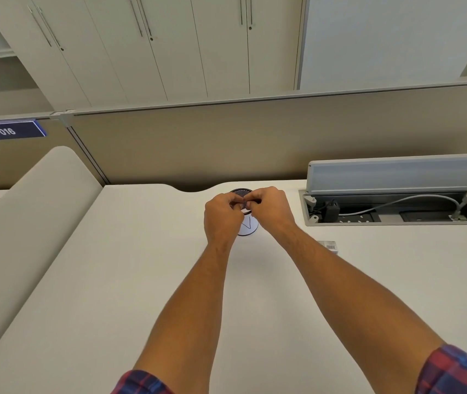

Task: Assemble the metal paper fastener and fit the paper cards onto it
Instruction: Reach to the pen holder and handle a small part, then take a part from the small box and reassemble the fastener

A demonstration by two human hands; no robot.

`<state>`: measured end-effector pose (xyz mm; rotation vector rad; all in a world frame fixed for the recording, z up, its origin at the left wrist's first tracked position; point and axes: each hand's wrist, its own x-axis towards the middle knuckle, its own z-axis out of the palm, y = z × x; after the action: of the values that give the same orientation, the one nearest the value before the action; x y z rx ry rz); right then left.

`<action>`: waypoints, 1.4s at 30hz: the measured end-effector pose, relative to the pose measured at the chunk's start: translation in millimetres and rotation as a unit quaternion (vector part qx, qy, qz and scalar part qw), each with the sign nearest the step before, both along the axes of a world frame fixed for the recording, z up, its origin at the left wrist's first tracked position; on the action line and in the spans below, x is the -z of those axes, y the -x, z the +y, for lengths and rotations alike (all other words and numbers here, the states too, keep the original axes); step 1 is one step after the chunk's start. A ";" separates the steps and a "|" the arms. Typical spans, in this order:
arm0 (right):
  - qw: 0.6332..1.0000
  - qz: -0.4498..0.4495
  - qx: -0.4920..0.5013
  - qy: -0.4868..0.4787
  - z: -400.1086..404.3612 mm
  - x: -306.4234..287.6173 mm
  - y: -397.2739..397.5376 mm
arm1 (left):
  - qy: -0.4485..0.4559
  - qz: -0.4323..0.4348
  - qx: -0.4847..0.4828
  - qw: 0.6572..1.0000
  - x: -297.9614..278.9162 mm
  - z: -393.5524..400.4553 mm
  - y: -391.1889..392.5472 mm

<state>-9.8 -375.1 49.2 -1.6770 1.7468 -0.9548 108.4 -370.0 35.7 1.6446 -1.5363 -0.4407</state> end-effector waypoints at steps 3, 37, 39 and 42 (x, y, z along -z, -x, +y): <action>1.000 -0.016 0.001 0.023 7.9 0.6 7.0 | 0.022 -0.013 0.007 1.000 -0.2 6.5 4.7; 0.998 0.031 0.022 -0.049 99.5 94.3 191.1 | -0.076 -0.137 0.226 0.962 81.8 68.0 159.3; 0.999 0.010 0.027 -0.045 101.4 96.0 195.4 | -0.069 -0.148 0.228 0.960 82.3 67.8 157.1; 0.997 -0.025 0.050 -0.044 104.7 99.4 202.5 | -0.066 -0.147 0.223 0.961 83.2 67.1 151.8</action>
<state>-212.3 -270.4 -50.2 -1.5115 1.8263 -0.9412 -43.4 -302.9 -47.5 1.5039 -2.1579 -0.5646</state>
